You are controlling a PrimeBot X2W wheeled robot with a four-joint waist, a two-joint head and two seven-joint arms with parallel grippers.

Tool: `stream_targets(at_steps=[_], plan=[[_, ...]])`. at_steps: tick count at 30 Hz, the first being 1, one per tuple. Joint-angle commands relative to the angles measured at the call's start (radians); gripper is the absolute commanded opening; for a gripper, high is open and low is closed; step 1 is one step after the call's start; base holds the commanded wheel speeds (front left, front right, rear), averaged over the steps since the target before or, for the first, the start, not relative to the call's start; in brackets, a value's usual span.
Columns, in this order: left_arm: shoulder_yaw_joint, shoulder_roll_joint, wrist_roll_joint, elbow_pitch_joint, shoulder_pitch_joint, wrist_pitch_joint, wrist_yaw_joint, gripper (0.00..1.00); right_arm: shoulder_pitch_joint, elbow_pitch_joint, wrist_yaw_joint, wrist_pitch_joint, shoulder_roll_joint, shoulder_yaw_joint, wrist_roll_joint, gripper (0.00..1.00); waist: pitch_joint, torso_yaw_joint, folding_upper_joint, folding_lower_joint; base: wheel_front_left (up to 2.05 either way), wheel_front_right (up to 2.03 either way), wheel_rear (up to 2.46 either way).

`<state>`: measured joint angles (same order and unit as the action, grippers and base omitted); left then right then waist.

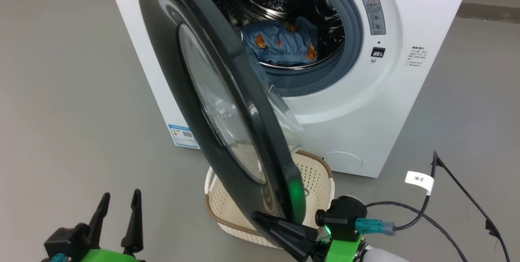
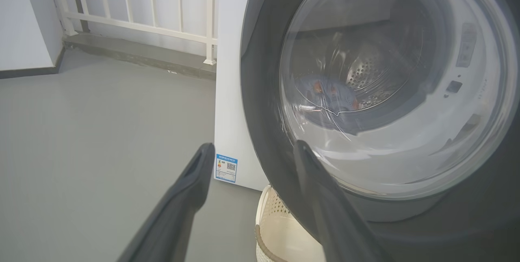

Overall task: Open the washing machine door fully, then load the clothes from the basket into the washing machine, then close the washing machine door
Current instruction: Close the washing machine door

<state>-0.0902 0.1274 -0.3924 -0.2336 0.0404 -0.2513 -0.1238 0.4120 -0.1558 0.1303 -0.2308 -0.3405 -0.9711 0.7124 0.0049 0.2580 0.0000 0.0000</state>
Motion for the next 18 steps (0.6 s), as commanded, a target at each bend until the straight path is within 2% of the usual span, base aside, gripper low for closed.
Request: stream_targets(at_steps=[1,10,18], plan=[[0.037,0.014,0.005,0.024,0.037,-0.01,-0.005,1.0,0.031,-0.005,0.0,-0.006,-0.003,-0.002,0.018,0.0,0.009,0.002,0.0,0.0,0.0,0.0,0.0],[0.048,0.004,0.008,0.033,0.049,-0.01,-0.005,1.0,0.063,-0.11,0.0,-0.022,-0.041,0.066,0.015,0.0,0.047,-0.002,0.0,0.0,0.0,0.0,0.0],[0.046,0.003,0.016,0.045,0.077,-0.01,-0.006,1.0,0.097,-0.167,0.0,-0.03,-0.068,0.255,-0.023,0.0,0.126,-0.011,0.0,0.0,0.0,0.0,0.0]])
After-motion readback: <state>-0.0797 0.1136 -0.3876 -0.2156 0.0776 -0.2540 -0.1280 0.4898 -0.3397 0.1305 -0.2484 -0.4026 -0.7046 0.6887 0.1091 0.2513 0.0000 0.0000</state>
